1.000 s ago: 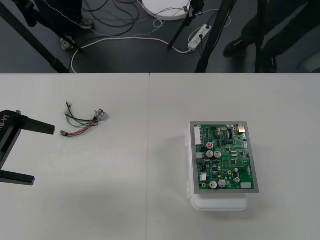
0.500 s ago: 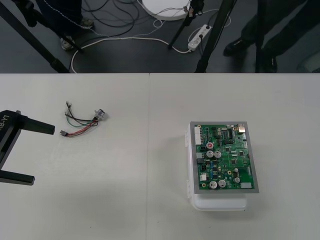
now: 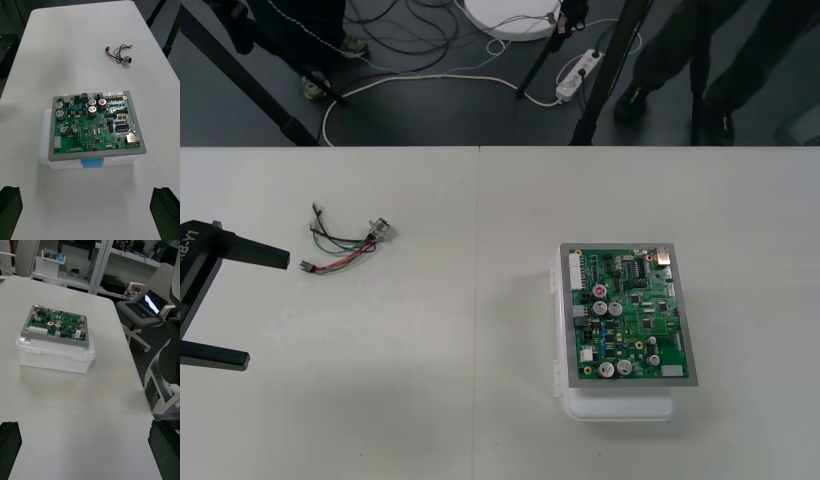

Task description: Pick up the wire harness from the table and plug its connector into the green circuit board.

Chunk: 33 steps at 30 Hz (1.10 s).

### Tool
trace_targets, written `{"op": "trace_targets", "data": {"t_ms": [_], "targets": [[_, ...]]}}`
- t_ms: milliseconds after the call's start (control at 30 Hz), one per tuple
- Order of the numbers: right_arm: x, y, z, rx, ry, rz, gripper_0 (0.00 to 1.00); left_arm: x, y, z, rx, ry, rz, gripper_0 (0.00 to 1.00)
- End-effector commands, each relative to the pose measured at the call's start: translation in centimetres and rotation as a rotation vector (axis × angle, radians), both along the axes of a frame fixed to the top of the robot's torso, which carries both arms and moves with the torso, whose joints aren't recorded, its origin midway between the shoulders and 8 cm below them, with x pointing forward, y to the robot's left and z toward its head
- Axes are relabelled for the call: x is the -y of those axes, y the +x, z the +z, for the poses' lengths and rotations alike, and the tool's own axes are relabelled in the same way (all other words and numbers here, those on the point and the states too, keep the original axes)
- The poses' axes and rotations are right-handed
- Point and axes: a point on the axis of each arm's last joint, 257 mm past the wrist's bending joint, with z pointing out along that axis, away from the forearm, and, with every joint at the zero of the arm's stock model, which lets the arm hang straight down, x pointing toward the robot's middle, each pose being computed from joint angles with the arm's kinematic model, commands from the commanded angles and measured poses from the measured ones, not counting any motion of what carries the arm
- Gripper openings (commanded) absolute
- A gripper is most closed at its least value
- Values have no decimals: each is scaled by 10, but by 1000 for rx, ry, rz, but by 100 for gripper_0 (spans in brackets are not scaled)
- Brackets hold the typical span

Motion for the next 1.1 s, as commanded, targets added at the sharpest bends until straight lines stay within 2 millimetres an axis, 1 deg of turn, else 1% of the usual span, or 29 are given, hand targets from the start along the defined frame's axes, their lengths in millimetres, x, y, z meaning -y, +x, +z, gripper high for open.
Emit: {"op": "trace_targets", "data": {"t_ms": [33, 1100], "targets": [[5, 6, 22, 31, -22, -1, 100, 0, -6, 2, 7, 23, -48, 100], [5, 6, 22, 31, -22, -1, 100, 0, -6, 2, 7, 23, -48, 100]]}}
